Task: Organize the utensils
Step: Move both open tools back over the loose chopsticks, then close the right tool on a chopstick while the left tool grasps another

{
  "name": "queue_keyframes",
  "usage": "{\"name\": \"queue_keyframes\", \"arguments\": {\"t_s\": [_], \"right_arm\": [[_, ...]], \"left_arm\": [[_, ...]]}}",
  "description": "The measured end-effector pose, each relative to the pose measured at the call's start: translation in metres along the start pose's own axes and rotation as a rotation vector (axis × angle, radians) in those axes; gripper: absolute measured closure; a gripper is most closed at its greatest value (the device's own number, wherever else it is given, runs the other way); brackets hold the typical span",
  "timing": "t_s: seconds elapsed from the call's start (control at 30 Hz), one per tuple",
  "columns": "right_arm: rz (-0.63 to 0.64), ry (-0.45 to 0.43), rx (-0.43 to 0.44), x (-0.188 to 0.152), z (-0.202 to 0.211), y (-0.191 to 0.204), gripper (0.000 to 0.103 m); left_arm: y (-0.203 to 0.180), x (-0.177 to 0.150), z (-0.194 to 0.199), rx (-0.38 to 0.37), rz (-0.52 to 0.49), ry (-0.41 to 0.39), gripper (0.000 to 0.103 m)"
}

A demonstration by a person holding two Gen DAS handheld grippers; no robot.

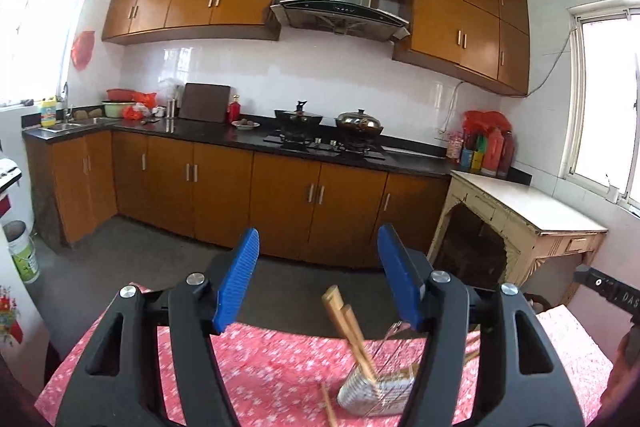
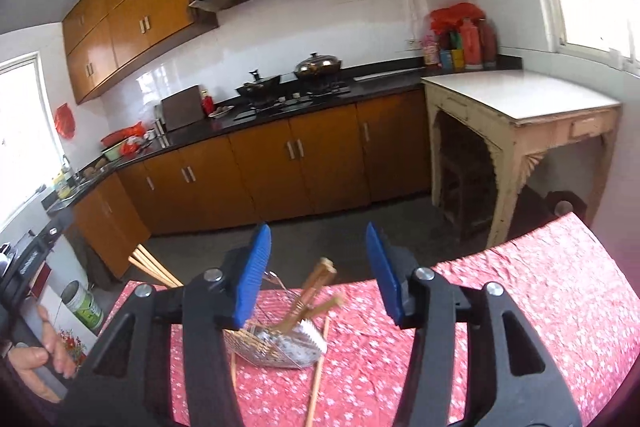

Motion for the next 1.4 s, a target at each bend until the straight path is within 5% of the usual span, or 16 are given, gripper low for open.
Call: {"name": "queue_keyframes", "arguments": {"t_s": [0.23, 0.4, 0.57, 0.73, 0.9, 1.03, 1.27, 1.4], "right_arm": [[-0.025, 0.051, -0.078, -0.052, 0.009, -0.04, 0.053], [0.0, 0.142, -0.105, -0.123, -0.001, -0.05, 0.053], [0.131, 0.314, -0.061, -0.217, -0.027, -0.034, 0.068], [0.181, 0.444, -0.045, -0.282, -0.052, -0.017, 0.069], [0.202, 0.479, -0.047, -0.302, -0.073, -0.005, 0.069], [0.225, 0.466, -0.09, -0.306, -0.081, -0.004, 0.093], [0.052, 0.428, -0.225, -0.279, -0.081, -0.071, 0.096], [-0.061, 0.413, -0.271, -0.265, -0.08, -0.108, 0.096]], "left_arm": [[0.022, -0.045, 0.023, 0.031, -0.007, 0.074, 0.039], [0.021, -0.116, 0.027, 0.015, -0.016, 0.208, 0.038], [0.005, -0.199, 0.022, -0.066, -0.003, 0.369, 0.038], [-0.007, -0.252, 0.009, -0.086, -0.053, 0.485, 0.039], [-0.013, -0.267, 0.003, -0.096, -0.062, 0.528, 0.038], [-0.024, -0.281, 0.003, -0.139, -0.051, 0.569, 0.038], [-0.058, -0.299, -0.01, -0.15, -0.114, 0.623, 0.039], [-0.074, -0.312, -0.022, -0.13, -0.154, 0.657, 0.055]]}}
Point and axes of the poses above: each gripper's, at about its wrist camera, not at the fingertips, and z roughly against the way its jaws point, y to its left, x to its top, the point moved 8 cm from there along -z, roughly the way its jaws point, and after that the axes turned 6 degrees about -z, right-handed, at the moved point
